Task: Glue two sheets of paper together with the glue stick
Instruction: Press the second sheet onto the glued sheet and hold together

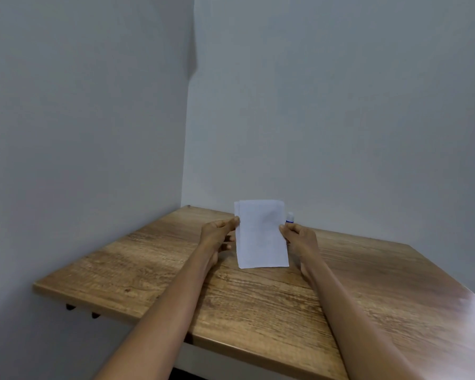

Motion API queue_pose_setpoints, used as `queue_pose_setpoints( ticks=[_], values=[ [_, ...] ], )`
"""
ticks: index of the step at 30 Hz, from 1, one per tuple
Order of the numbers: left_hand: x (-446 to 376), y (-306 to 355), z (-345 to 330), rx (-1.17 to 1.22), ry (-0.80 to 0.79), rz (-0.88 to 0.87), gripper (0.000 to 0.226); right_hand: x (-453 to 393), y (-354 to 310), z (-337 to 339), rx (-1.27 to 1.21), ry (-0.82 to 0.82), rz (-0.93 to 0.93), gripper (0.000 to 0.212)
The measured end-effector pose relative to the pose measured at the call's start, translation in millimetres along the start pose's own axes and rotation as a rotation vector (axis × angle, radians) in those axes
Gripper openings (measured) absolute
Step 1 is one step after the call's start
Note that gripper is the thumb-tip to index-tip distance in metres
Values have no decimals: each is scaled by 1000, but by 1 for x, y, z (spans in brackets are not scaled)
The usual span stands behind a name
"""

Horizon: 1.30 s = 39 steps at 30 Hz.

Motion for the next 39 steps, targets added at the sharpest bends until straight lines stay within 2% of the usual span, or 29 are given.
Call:
queue_pose_setpoints(
  ticks=[4, 8, 11, 23, 29, 32, 35, 39],
  values=[
    [-1, -1, -1, -20, -15, -13, 32, -1, 0, -3, 10, -10, 11, 5],
    [-2, -2, -3, -12, -28, -12, 35, -3, -2, -4, 39, 11, 37, 6],
    [-3, -1, -4, -32, -45, -19, 35, -3, -1, -2, 91, 37, 41, 16],
    [3, 10, -5, -150, -62, -73, 19, 4, -13, 5, 227, 154, 152, 13],
    [5, 12, -6, -177, -78, -86, 12, 4, -13, 3, 274, 177, 172, 21],
    [7, 14, -8, -210, -105, -99, 8, 5, -10, 1, 222, 121, 141, 21],
    [9, 16, -10, -226, -121, -109, 10, 1, -1, -6, 206, 40, 65, 35],
    [8, 17, -7, -235, -86, -123, 11, -5, 5, -6, 173, 11, 3, 14]
  ],
)
Point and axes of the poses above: each hand's wrist, its own x-axis away from the middle knuckle, its own z-axis out of the back of the hand, y = z × x, the point moved 9 cm from there along -x, towards the middle knuckle, and after that the axes turned 13 degrees about -z, right-handed, at the moved point
